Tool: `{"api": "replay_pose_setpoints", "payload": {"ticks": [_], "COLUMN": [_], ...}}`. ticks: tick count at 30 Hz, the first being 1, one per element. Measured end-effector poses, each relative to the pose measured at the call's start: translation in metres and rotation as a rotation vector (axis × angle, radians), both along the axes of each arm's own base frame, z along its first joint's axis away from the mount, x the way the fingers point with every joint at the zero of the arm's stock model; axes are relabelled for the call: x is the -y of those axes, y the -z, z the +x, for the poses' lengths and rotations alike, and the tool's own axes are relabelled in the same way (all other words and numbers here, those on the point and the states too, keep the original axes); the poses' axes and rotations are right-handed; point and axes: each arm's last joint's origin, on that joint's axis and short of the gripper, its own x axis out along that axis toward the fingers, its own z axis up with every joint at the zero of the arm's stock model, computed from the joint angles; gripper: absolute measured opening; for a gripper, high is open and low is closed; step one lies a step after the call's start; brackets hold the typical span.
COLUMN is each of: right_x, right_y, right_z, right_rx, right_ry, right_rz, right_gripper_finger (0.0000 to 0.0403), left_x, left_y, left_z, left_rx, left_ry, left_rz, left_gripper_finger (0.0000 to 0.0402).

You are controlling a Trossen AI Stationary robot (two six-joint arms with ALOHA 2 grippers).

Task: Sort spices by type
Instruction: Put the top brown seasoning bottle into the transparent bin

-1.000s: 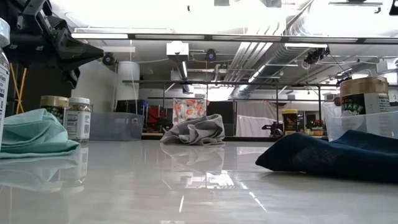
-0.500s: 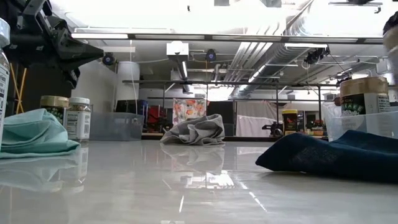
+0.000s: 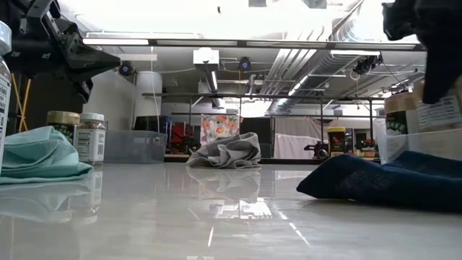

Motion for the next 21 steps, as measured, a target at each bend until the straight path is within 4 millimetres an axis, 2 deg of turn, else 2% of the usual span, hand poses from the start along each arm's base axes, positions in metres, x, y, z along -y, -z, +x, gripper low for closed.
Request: {"api": "replay_pose_setpoints", "payload": {"ticks": [3,9,21], "right_x": [0.004,0.014,0.018], "right_y": [-0.001,-0.001,-0.001], "right_z": [0.006,0.011,0.009], "right_rx": [0.026,-0.031,-0.086], "right_ry": [0.03,0.084,0.082], "right_rz": [0.032,0.138,0.153], "right_gripper_finger": [0.0284,0.0285,0.0286], "left_x": [0.0,0.0,0.0], "left_y": [0.0,0.0,0.0], "left_z": [0.0,0.0,0.0], "left_rx": [0.0,0.0,0.0], "left_ry": [0.0,0.0,0.0], "left_rz": [0.0,0.0,0.0], "left_gripper_finger": [0.0001,0.0001,0.0001]}}
